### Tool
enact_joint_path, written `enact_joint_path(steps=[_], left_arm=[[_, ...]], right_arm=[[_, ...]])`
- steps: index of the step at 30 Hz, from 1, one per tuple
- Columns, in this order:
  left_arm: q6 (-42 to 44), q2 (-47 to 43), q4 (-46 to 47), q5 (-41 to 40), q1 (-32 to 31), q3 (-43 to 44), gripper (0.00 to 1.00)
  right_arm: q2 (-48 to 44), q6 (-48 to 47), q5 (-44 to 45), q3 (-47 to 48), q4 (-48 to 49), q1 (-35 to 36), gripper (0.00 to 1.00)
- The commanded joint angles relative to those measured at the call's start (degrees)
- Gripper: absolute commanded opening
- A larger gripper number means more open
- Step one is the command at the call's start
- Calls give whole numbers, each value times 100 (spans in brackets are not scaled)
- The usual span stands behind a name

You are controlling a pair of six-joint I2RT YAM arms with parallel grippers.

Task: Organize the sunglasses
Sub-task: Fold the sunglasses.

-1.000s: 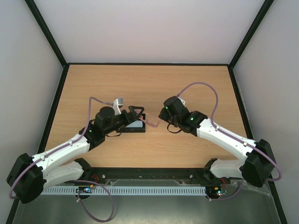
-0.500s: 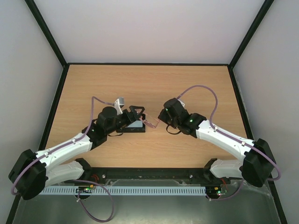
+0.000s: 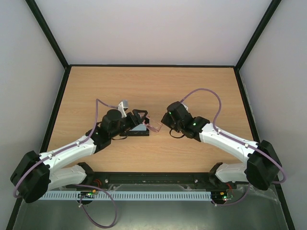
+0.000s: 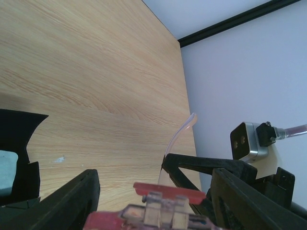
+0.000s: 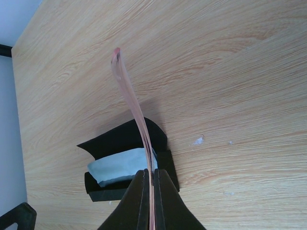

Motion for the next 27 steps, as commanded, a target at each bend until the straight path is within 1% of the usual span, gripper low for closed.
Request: enact_joint_path(steps=[1, 6, 11, 22, 24, 25, 27], left_arm=[[44, 56, 127, -129, -30, 173, 63], [73, 113, 66, -143, -30, 220, 53], [99, 171, 23, -134, -30, 269, 48], [171, 197, -74, -143, -30, 334, 47], [180, 195, -96, -143, -28, 349, 46], [185, 197, -100, -151, -29, 348, 46], [202, 205, -129, -152, -30, 357, 46]], right_arm=[[52, 92, 49, -94, 187, -16, 1], [79, 87, 34, -118, 219, -15, 1], [90, 74, 11, -94, 241, -13, 1], [22, -59, 91, 34, 89, -19, 2], [0, -125, 148, 111, -27, -13, 6], [-16, -157, 178, 150, -70, -13, 12], [-48, -245, 247, 278, -207, -17, 20]])
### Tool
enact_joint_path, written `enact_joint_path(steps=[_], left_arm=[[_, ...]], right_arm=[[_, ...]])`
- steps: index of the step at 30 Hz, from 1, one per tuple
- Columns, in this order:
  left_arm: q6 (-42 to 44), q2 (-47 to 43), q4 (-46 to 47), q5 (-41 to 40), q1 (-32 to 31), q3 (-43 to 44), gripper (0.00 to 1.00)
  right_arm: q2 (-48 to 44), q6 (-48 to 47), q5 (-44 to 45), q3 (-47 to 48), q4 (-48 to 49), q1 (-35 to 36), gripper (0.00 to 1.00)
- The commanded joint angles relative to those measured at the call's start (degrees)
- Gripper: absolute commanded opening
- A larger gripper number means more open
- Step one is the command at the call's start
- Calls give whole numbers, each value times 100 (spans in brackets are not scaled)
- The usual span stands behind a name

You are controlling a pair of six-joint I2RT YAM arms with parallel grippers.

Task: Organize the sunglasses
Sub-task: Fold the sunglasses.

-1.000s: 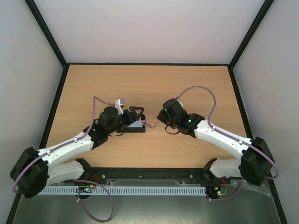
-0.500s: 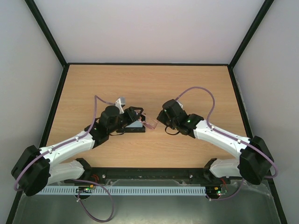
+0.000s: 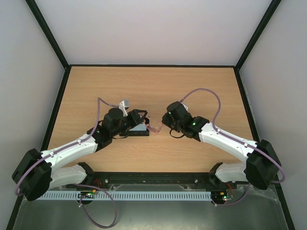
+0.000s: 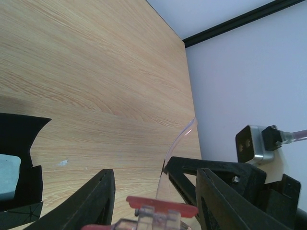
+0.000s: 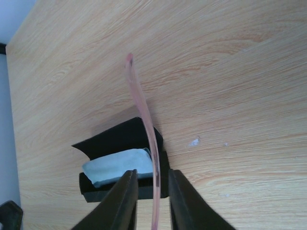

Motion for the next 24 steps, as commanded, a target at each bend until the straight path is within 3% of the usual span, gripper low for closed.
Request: enact_joint_path(steps=[1, 5, 7, 16, 24], left_arm=[[123, 27, -50, -81, -30, 208, 46], [176, 43, -115, -56, -21, 224, 46], [225, 44, -160, 6, 3, 239, 46], [856, 44, -846, 970, 332, 735, 46], [1228, 163, -1092, 1636, 515, 902, 46]], right_arm=[[-118, -211, 303, 388, -299, -19, 26], [-292, -429, 372, 553, -558, -146, 39], [-467, -548, 357, 519, -686, -290, 40], [-1292, -899, -88, -567, -889, -843, 23], [-1325, -1067, -466, -987, -666, -847, 20]])
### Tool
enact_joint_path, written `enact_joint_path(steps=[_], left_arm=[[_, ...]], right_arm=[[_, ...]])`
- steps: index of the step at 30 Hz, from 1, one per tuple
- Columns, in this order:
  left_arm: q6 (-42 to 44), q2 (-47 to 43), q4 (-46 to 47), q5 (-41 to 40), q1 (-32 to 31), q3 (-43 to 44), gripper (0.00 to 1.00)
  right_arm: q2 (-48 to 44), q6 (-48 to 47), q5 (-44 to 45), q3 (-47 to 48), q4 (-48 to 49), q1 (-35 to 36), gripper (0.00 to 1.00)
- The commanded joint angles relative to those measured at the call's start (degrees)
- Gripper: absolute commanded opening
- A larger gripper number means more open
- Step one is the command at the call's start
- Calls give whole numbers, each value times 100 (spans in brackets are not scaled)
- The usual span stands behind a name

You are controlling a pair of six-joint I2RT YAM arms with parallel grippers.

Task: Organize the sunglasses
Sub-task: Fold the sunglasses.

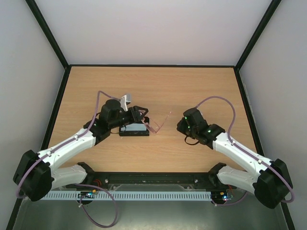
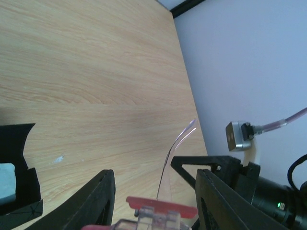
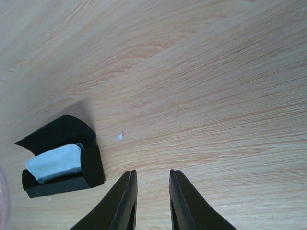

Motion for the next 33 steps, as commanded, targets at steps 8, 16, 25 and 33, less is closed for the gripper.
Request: enact_joint_path(steps=[8, 16, 25, 33], left_arm=[[222, 565, 364, 915, -10, 75, 46], [225, 847, 564, 951, -158, 105, 46], [238, 1040, 785, 1104, -181, 83, 46], [415, 1163, 904, 1475, -145, 179, 46]], right_arm=[[1035, -356, -804, 782, 465, 190, 17], [1842, -496, -775, 1724, 418, 922, 15], [1917, -865, -1106, 1765, 489, 1212, 11], [1596, -1194, -1029, 1570, 335, 1278, 15]])
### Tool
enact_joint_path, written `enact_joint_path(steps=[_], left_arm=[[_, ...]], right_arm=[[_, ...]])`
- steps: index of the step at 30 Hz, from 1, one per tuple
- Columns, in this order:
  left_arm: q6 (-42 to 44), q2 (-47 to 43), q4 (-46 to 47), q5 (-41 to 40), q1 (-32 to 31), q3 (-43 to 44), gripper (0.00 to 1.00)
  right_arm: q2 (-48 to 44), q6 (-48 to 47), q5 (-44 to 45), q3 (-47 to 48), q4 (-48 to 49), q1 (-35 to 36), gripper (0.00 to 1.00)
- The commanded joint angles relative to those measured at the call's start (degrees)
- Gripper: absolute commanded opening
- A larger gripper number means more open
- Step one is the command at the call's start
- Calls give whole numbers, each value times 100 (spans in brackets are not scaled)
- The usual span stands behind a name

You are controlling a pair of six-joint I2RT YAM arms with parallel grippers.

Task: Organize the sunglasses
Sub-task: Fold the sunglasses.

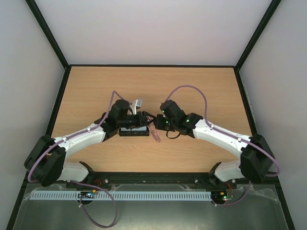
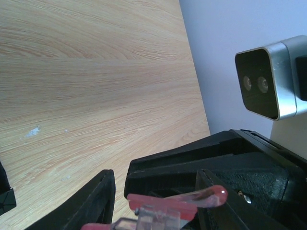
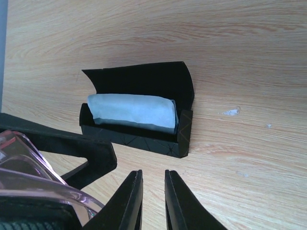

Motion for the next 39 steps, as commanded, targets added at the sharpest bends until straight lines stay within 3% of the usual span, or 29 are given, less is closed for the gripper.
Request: enact_joint_path(steps=[1, 7, 15, 18, 24, 34, 39], left_arm=[[230, 58, 405, 449, 19, 137, 46], [470, -93, 401, 1190, 227, 173, 46], [556, -156, 499, 2312, 234, 318, 46], [418, -107, 747, 2643, 204, 336, 46], [-54, 81, 1585, 3170, 127, 295, 46], [-330, 450, 2038, 3506, -60, 426, 47], [-498, 526, 2290, 3564, -122, 409, 47]], right_arm=[[-388, -336, -60, -149, -116, 78, 16], [-1451, -525, -145, -837, -218, -682, 30], [-2902, -858, -1466, -1356, 378, -729, 48], [-3055, -858, -2214, -1547, 696, -729, 49], [-3094, -1102, -2869, -1541, 644, -691, 47], [-3229, -1146, -3241, -1542, 794, -571, 47], [-3126, -1187, -3156, -1540, 796, -571, 39]])
